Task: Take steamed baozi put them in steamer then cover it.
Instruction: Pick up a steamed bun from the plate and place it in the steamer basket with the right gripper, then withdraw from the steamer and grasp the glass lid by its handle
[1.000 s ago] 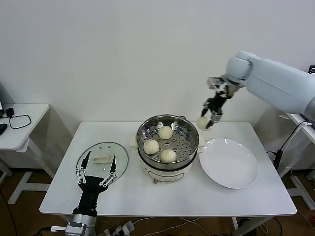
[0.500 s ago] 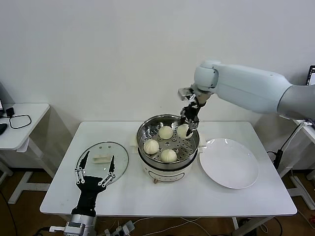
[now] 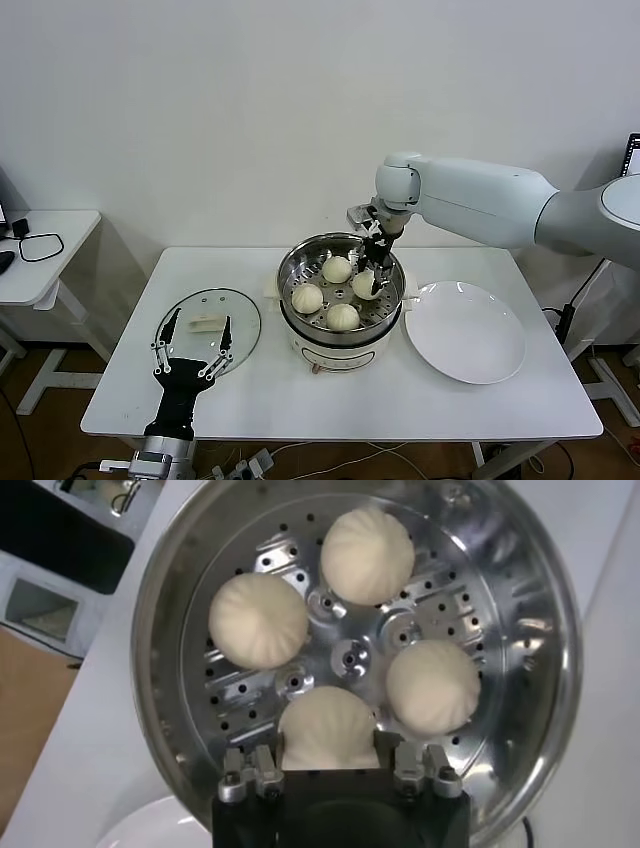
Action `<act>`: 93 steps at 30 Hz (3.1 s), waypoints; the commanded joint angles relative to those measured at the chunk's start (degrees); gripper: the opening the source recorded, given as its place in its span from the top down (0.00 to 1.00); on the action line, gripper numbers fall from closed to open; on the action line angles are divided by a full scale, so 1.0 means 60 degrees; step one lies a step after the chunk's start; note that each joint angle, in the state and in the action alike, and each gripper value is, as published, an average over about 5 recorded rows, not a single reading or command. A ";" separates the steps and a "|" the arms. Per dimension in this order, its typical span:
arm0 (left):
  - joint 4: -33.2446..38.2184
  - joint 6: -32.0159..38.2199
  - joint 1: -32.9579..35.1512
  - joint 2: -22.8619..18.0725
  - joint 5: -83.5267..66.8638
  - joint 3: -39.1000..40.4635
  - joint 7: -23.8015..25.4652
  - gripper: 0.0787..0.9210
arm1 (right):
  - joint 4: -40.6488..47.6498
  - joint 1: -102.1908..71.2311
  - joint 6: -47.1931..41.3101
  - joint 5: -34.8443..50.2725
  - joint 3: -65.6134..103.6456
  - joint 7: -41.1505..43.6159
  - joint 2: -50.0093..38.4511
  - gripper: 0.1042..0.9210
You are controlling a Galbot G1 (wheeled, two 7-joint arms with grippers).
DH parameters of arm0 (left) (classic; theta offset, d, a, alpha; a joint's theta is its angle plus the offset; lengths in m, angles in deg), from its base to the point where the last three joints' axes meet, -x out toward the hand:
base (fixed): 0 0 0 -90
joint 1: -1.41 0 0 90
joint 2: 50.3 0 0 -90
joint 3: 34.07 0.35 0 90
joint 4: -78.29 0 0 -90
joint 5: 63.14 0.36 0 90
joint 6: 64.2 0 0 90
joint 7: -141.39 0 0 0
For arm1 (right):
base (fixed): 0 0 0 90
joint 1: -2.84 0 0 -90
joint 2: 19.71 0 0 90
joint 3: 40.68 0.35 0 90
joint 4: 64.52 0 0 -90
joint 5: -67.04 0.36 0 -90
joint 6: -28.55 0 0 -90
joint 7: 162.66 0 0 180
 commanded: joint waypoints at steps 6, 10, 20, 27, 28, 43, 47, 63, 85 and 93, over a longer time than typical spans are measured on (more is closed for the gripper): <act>0.0031 0.0008 0.0011 -0.0006 -0.0020 -0.0001 -0.0019 0.12 | 0.0038 -0.0260 -0.0029 -0.0341 -0.0016 -0.0204 0.0072 0.33; 0.0027 0.0011 0.0011 0.0001 -0.0025 -0.0010 -0.0024 0.12 | 0.0000 -0.0268 -0.0034 -0.0352 0.0022 -0.0328 0.0058 0.30; 0.0097 -0.0026 0.0025 0.0031 -0.0011 0.0014 -0.0024 0.12 | -0.0395 -0.0226 0.0132 -0.0764 0.1291 -0.0303 -0.0656 0.12; 0.0185 -0.0105 -0.0023 0.0103 0.0181 0.0054 -0.0025 0.12 | -0.1367 -0.0582 0.1846 0.0356 0.3561 -0.4754 -0.2283 0.12; 0.0194 -0.0116 -0.0048 0.0113 0.0241 0.0057 -0.0024 0.12 | -0.1542 -0.0778 0.2165 0.0425 0.3796 -0.5936 -0.2499 0.12; -0.0872 -0.0245 -0.1150 0.0579 0.3116 -0.0286 -0.0447 0.12 | -0.4198 -0.9694 0.3314 0.0410 1.2526 -1.5409 -0.3853 0.12; -0.1662 -0.0199 -0.1446 0.0812 0.4448 -0.0430 -0.0536 0.12 | -0.4282 -1.2227 0.3617 0.0068 1.5097 -1.5315 -0.3067 0.12; -0.4574 -0.0222 -0.2227 0.1480 1.0224 -0.0822 -0.1021 0.12 | -0.5355 -1.7010 0.4570 -0.0362 1.8191 -1.4258 -0.1236 0.12; -0.7921 -0.0028 -0.4809 0.1273 1.2385 -0.0092 -0.1711 0.12 | -0.6209 -1.8595 0.4691 -0.0282 1.9432 -1.3632 -0.0867 0.12; -0.8849 -0.0253 -0.5541 0.1201 1.2767 -0.0035 -0.1903 0.12 | -0.6208 -1.8795 0.4689 -0.0350 1.9579 -1.3576 -0.0770 0.12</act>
